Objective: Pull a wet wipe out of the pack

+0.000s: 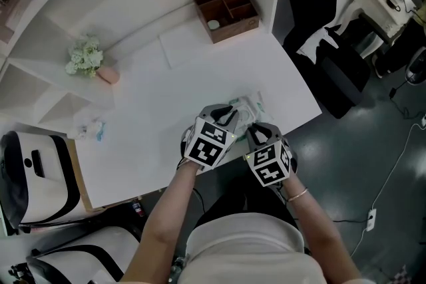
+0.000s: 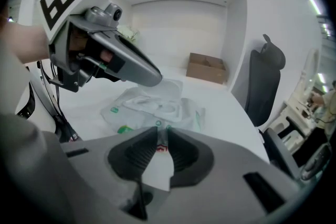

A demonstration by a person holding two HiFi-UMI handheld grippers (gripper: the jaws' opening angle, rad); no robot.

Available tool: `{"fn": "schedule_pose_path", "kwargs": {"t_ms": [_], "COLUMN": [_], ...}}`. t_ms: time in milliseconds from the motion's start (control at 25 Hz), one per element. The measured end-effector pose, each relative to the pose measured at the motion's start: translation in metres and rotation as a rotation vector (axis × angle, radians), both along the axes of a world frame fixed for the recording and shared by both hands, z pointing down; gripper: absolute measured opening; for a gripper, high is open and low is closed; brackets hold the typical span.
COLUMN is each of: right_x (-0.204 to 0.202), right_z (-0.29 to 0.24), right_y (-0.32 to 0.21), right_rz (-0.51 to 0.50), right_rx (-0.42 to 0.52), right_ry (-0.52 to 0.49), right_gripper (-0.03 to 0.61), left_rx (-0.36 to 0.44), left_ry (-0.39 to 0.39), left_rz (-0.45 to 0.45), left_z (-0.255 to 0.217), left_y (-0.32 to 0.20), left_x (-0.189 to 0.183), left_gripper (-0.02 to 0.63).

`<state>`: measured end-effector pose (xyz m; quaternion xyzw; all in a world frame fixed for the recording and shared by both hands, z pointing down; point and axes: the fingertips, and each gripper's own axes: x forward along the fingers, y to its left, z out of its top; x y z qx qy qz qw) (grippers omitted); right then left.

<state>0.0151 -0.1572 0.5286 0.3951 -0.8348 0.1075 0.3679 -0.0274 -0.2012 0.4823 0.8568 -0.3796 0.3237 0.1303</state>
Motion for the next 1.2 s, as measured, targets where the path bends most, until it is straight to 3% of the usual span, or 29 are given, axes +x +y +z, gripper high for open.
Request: {"fn": "schedule_pose_path", "kwargs": {"t_ms": [320, 640, 840, 1080, 1200], "right_x": [0.000, 0.000, 0.001, 0.001, 0.001], "right_z": [-0.001, 0.000, 0.000, 0.000, 0.000], "right_y": [0.000, 0.000, 0.001, 0.000, 0.001], "right_rz": [-0.001, -0.005, -0.012, -0.018, -0.016], "right_rx": [0.000, 0.001, 0.000, -0.001, -0.002], "right_ry": [-0.003, -0.006, -0.005, -0.004, -0.005], "right_gripper": [0.067, 0.067, 0.067, 0.067, 0.067], "left_rx": [0.018, -0.005, -0.028, 0.036, 0.035], "left_ry": [-0.004, -0.011, 0.058, 0.166, 0.151], "left_rz": [-0.127, -0.188, -0.212, -0.252, -0.218], "left_z": [0.000, 0.019, 0.010, -0.029, -0.027], "left_y": [-0.033, -0.054, -0.048, -0.021, 0.001], "left_x": [-0.023, -0.033, -0.034, -0.032, -0.020], "left_gripper": [0.046, 0.072, 0.084, 0.130, 0.157]}}
